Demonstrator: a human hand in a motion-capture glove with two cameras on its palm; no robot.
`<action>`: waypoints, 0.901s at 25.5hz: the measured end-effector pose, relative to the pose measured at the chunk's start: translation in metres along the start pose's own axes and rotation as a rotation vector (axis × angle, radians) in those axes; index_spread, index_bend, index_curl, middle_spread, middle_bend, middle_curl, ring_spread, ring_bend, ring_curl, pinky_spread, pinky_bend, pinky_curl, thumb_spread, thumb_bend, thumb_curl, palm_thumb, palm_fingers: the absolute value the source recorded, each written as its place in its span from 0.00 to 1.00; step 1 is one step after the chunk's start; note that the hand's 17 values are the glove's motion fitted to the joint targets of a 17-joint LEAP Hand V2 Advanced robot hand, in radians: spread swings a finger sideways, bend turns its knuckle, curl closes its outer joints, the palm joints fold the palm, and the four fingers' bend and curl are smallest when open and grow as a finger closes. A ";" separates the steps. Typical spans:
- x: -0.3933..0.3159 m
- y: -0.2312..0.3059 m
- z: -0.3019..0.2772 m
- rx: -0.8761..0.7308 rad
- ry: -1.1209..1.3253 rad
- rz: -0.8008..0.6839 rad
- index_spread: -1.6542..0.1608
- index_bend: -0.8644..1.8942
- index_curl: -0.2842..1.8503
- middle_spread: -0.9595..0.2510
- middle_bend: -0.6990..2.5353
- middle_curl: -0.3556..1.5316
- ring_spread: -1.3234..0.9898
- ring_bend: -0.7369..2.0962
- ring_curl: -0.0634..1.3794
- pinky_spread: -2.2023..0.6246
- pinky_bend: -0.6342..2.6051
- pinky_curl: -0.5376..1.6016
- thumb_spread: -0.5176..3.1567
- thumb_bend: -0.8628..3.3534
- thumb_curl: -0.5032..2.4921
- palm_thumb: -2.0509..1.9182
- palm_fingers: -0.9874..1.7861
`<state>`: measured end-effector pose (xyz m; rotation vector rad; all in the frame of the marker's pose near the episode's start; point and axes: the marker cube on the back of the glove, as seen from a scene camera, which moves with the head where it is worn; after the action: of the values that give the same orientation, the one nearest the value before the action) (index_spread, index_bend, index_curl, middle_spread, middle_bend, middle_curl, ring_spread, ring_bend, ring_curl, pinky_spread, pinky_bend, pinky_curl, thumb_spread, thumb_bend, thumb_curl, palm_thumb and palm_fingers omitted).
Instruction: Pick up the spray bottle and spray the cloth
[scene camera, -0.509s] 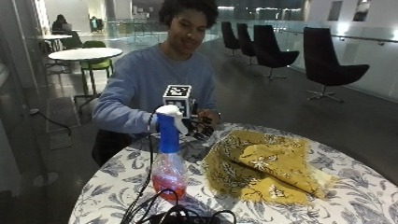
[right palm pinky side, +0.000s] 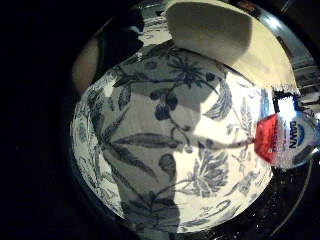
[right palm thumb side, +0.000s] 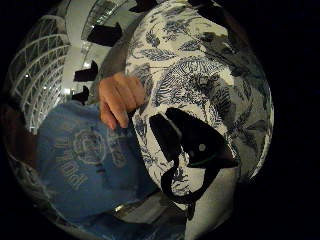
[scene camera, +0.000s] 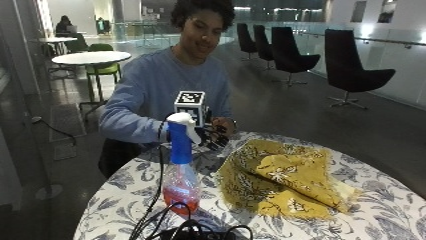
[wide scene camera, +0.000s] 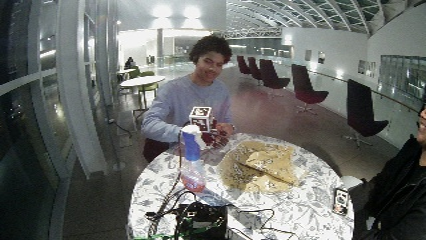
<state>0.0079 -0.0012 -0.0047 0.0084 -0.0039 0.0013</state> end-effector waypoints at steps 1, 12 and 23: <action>0.002 0.001 -0.002 0.005 -0.002 0.000 0.70 0.37 0.22 0.79 0.31 0.30 0.59 0.36 0.16 0.85 0.30 0.35 0.40 0.25 0.21 0.62 0.52; 0.017 0.044 -0.025 0.149 -0.152 0.076 0.69 0.36 0.23 0.78 0.31 0.33 0.59 0.38 0.19 0.86 0.29 0.37 0.43 0.23 0.22 0.63 0.54; 0.055 0.102 -0.056 0.379 -0.556 0.200 0.69 0.36 0.24 0.77 0.30 0.35 0.59 0.38 0.22 0.85 0.30 0.39 0.43 0.22 0.23 0.64 0.54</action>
<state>0.0629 0.1008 -0.0592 0.3876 -0.5605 0.1994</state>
